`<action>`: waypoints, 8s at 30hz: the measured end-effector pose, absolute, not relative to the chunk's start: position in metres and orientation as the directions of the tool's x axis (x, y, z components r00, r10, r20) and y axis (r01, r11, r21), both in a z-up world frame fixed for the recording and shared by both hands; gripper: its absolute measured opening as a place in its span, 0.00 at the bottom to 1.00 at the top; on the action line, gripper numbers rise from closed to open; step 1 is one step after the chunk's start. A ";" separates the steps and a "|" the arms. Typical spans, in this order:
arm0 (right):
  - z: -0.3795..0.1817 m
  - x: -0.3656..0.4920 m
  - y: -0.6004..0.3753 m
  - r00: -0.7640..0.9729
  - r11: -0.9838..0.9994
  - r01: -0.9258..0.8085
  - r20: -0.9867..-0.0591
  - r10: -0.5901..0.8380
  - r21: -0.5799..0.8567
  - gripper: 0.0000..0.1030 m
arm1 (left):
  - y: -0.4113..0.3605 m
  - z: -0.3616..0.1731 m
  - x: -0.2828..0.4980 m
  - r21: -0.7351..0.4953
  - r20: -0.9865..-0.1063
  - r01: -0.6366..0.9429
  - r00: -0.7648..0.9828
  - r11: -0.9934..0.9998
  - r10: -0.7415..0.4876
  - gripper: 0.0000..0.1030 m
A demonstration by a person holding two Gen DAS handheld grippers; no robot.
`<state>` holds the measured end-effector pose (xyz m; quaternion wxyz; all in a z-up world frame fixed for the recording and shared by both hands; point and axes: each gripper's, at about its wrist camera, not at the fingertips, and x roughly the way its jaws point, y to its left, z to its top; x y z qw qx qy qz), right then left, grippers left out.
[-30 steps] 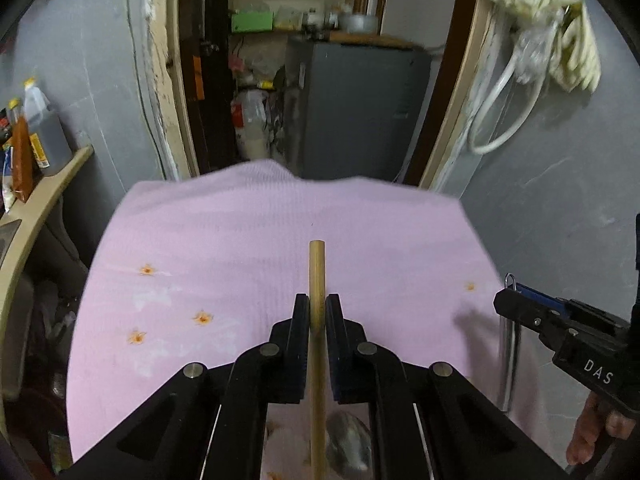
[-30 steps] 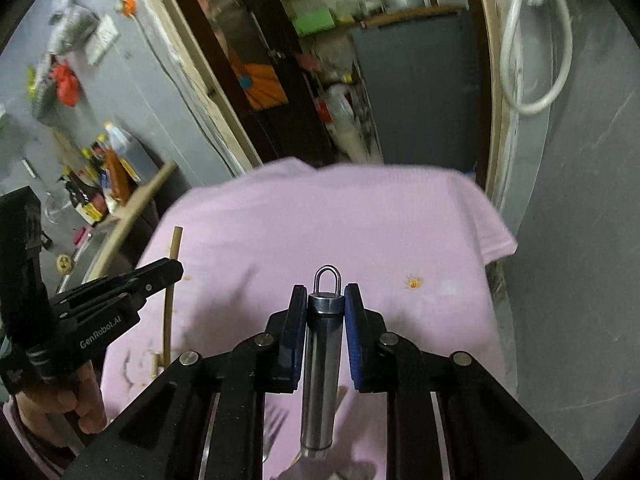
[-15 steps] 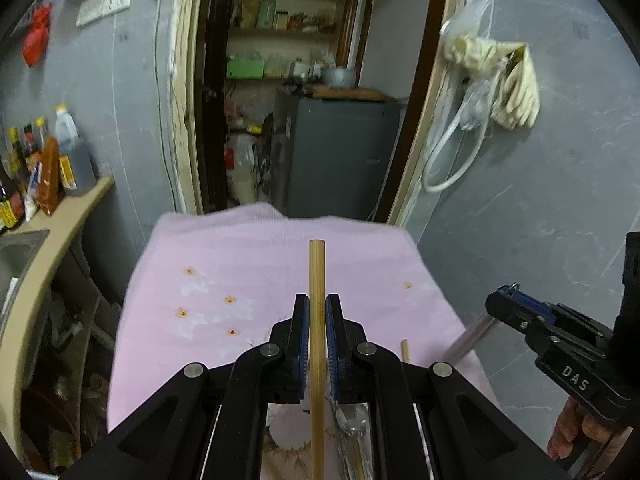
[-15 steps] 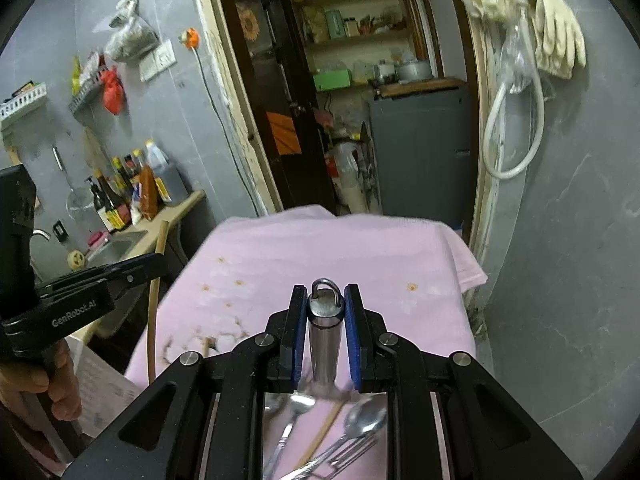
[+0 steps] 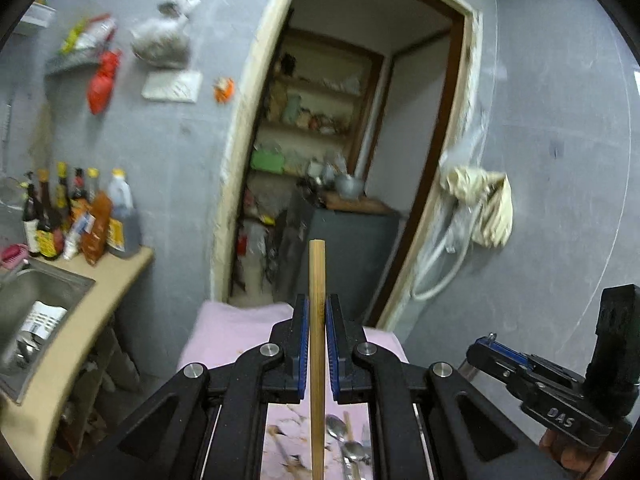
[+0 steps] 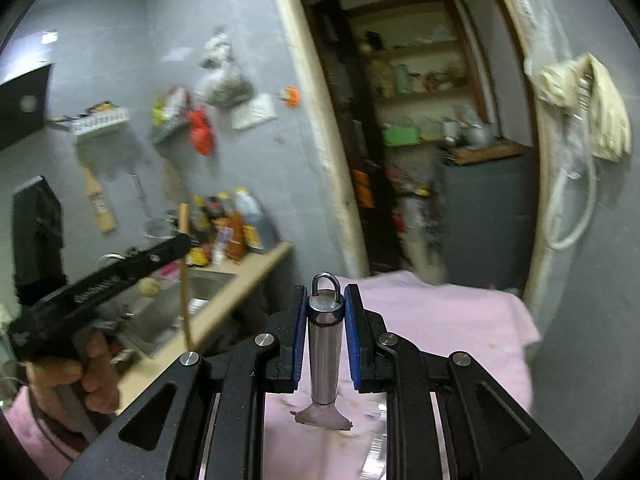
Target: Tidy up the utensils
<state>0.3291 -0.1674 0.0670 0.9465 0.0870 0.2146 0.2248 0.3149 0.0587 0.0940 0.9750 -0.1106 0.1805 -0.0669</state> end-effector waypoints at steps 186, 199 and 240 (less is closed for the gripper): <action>0.045 0.286 -0.177 0.949 0.975 -0.220 -0.235 0.209 -0.018 0.02 | -0.008 0.022 0.312 -0.289 -0.298 0.160 0.922 0.944 -0.248 0.04; 0.090 0.236 -0.082 0.934 0.931 -0.353 -0.099 0.344 -0.089 0.02 | 0.073 0.069 0.235 -0.254 -0.119 0.114 0.982 0.961 -0.148 0.04; 0.015 0.266 -0.017 0.892 0.899 -0.411 -0.271 0.362 -0.151 0.02 | 0.167 0.013 0.261 -0.596 -0.117 0.090 0.973 0.798 -0.197 0.04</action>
